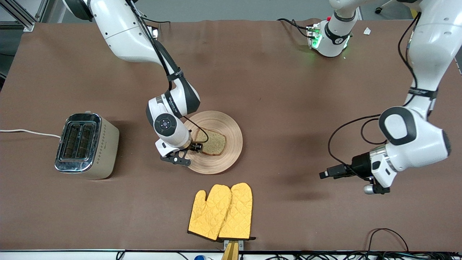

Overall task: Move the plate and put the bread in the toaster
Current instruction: 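Release the plate with the left gripper while the right gripper reaches the bread, then grasp the bread slice on the plate with the right gripper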

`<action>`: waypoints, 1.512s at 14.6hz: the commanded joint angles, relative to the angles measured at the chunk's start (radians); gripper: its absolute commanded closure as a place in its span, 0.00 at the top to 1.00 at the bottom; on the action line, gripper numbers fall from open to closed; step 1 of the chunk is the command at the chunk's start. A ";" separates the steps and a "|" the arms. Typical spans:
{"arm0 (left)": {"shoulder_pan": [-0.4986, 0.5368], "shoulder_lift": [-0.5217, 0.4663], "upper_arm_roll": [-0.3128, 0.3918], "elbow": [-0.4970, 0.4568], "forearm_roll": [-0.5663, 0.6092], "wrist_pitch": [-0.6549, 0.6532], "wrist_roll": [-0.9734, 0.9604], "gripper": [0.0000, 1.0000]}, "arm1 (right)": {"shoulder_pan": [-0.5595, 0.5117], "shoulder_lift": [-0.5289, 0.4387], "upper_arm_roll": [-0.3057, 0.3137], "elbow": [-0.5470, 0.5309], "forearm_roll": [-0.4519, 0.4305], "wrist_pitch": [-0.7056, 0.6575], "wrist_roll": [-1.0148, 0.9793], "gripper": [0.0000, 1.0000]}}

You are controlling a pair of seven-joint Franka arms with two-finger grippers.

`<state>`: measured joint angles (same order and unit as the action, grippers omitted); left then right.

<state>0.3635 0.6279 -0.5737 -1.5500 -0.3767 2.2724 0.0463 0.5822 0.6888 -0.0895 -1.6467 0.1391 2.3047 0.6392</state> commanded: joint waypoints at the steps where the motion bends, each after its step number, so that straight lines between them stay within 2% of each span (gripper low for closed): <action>1: -0.009 -0.121 0.000 -0.012 0.142 -0.068 -0.118 1.00 | 0.008 -0.015 -0.009 -0.015 0.042 -0.004 0.008 0.74; 6: -0.005 -0.276 0.002 -0.010 0.312 -0.255 -0.206 1.00 | 0.019 -0.026 -0.009 -0.015 0.057 -0.024 0.074 0.74; 13: 0.018 -0.398 0.000 0.005 0.384 -0.445 -0.275 1.00 | 0.035 -0.112 -0.009 -0.096 0.057 -0.044 0.094 0.74; 17: 0.017 -0.445 -0.001 0.005 0.445 -0.479 -0.312 1.00 | 0.056 -0.115 -0.009 -0.169 0.057 0.040 0.096 0.73; 20: 0.017 -0.456 -0.002 0.013 0.504 -0.482 -0.301 1.00 | 0.070 -0.111 -0.007 -0.186 0.057 0.062 0.096 0.65; 22: 0.017 -0.465 -0.005 0.042 0.542 -0.520 -0.301 1.00 | 0.071 -0.109 -0.007 -0.186 0.059 0.065 0.102 0.56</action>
<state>0.3793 0.1814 -0.5734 -1.5369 0.1180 1.7993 -0.2474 0.6419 0.6094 -0.0898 -1.7949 0.1761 2.3599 0.7314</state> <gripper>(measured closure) 0.000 0.339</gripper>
